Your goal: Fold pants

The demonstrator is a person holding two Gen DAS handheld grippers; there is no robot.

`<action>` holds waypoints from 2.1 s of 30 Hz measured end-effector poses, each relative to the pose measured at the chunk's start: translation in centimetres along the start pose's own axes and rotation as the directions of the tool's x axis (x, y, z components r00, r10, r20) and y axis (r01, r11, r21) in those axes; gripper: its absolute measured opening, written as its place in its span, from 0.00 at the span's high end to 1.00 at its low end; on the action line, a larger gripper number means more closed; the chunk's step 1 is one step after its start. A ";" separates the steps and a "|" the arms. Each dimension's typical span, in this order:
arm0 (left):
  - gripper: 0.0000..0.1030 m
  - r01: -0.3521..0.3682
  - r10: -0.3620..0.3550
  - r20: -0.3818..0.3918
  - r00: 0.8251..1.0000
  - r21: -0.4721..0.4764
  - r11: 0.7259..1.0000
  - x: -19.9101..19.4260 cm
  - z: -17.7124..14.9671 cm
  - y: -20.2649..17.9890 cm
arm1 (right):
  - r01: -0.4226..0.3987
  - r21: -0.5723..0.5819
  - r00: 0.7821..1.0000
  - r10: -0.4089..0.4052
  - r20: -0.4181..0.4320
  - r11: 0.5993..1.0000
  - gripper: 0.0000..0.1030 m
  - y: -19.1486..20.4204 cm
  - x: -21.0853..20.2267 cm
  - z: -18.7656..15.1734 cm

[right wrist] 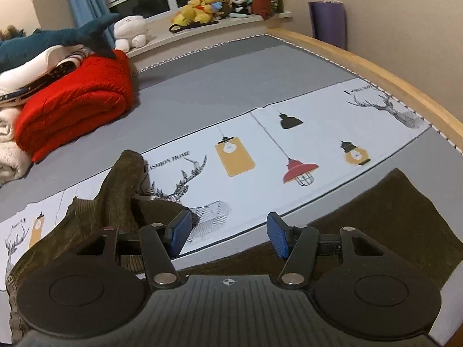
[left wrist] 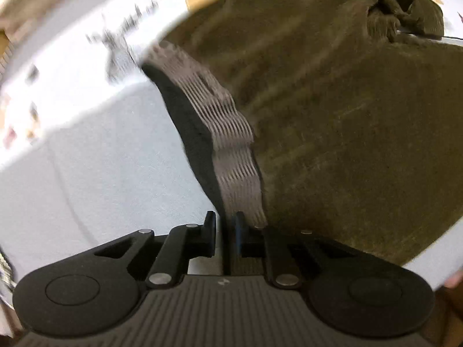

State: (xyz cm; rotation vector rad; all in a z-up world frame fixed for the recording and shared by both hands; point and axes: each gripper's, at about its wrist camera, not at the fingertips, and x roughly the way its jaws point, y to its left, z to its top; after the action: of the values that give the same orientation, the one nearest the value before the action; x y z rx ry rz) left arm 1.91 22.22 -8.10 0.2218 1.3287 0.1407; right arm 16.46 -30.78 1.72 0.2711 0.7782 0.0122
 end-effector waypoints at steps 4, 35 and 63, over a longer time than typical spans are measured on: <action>0.64 0.045 -0.027 0.190 0.981 -0.094 0.995 -2.9 1.7 0.9 | -0.010 -0.041 1.000 0.010 -0.008 0.999 0.42 1.6 0.3 -0.2; 0.42 0.309 -0.090 0.544 0.834 -0.327 0.893 -9.7 13.5 -5.9 | -0.089 -0.167 0.995 0.079 -0.064 0.982 0.52 6.6 8.7 1.1; 0.83 0.310 -0.146 0.439 0.887 -0.332 0.891 -6.2 16.9 -7.5 | -0.233 -0.469 0.966 0.150 -0.209 0.852 0.90 12.5 20.4 1.8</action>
State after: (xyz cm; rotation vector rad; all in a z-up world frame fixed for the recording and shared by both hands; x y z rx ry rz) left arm 16.66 12.16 -0.24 -0.2469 0.8776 0.1464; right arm 33.34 -16.85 -8.07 -0.1426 0.8825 0.4247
